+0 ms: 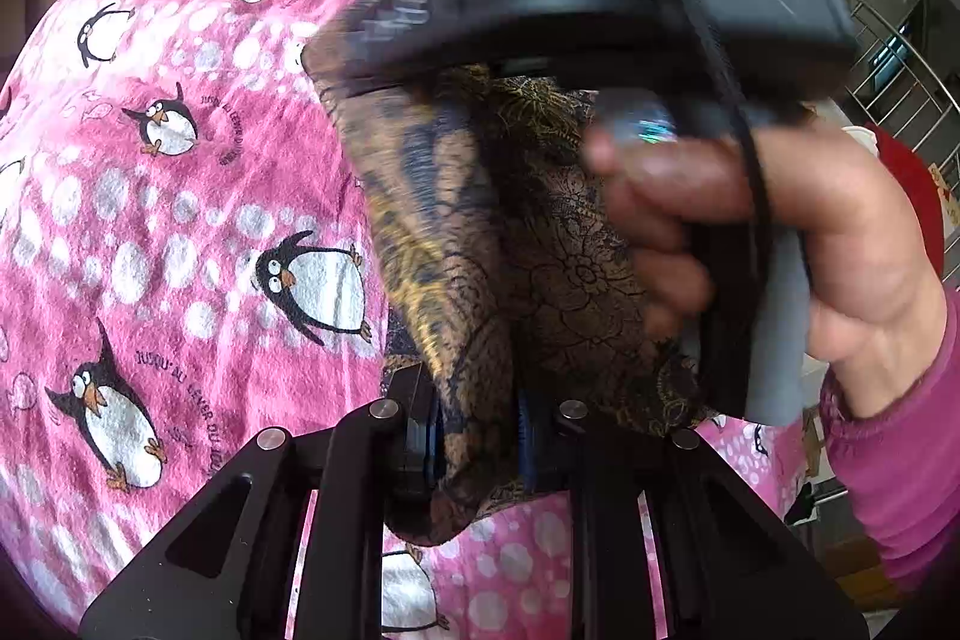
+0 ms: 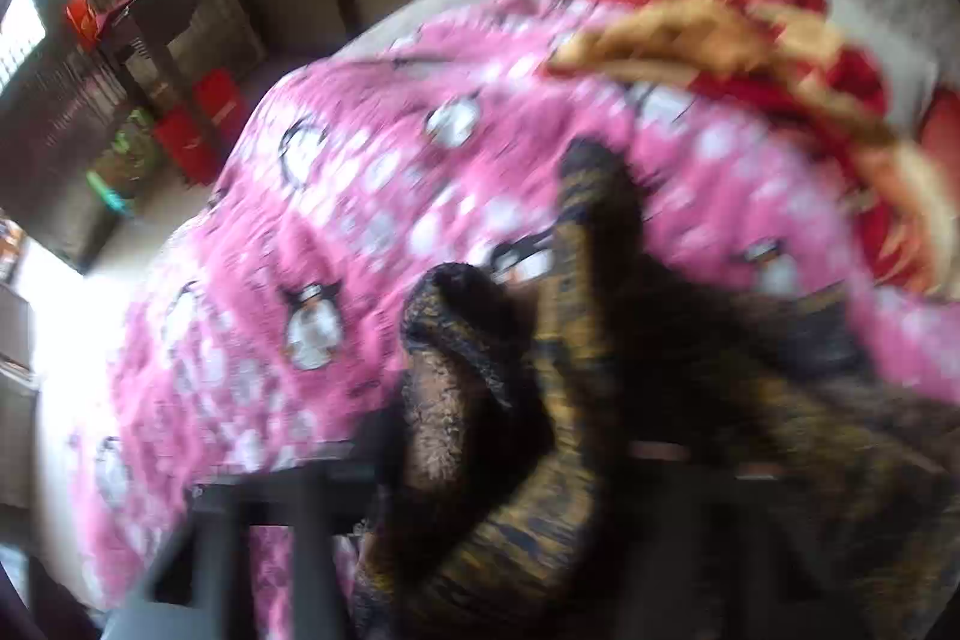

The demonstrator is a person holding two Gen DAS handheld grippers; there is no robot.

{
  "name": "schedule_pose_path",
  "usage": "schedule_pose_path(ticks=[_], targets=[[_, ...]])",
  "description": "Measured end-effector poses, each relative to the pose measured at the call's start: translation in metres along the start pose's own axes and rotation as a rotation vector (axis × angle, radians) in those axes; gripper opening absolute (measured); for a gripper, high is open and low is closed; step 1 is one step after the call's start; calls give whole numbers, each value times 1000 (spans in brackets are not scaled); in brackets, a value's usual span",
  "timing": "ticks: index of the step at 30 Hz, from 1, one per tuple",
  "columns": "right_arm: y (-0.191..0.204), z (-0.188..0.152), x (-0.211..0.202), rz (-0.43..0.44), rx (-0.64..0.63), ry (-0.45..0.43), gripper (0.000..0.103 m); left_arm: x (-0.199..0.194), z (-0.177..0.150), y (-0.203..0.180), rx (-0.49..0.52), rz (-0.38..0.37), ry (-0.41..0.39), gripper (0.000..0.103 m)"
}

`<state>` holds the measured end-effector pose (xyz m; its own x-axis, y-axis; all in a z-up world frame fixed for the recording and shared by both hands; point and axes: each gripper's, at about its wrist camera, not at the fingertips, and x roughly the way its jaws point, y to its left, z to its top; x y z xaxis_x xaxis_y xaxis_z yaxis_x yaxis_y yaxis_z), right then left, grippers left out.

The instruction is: Fold small clothes

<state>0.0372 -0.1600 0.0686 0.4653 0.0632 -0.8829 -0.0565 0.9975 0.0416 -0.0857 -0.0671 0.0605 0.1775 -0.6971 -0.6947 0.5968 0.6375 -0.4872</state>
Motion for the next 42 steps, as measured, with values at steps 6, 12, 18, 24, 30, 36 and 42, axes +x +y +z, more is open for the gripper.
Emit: schedule_pose_path(ticks=[6,12,18,24,30,36,42], targets=[[-40,-17,-51,20,23,-76,14,-5,19,-48,81,-58,12,17],[-110,-39,-124,9,99,-147,13,5,45,-148,259,-155,22,17],[-194,-88,-178,-114,179,-162,13,53,50,-235,372,-235,81,17],[-268,-135,-165,-185,320,-115,13,115,35,-285,405,-225,164,18],[-303,-174,-135,-202,447,-132,56,100,40,-274,471,-174,203,59],[-295,-218,-195,-80,532,-223,58,69,41,-221,494,-18,82,70],[-240,-253,-197,-55,438,-168,47,115,20,-180,440,112,176,69]])
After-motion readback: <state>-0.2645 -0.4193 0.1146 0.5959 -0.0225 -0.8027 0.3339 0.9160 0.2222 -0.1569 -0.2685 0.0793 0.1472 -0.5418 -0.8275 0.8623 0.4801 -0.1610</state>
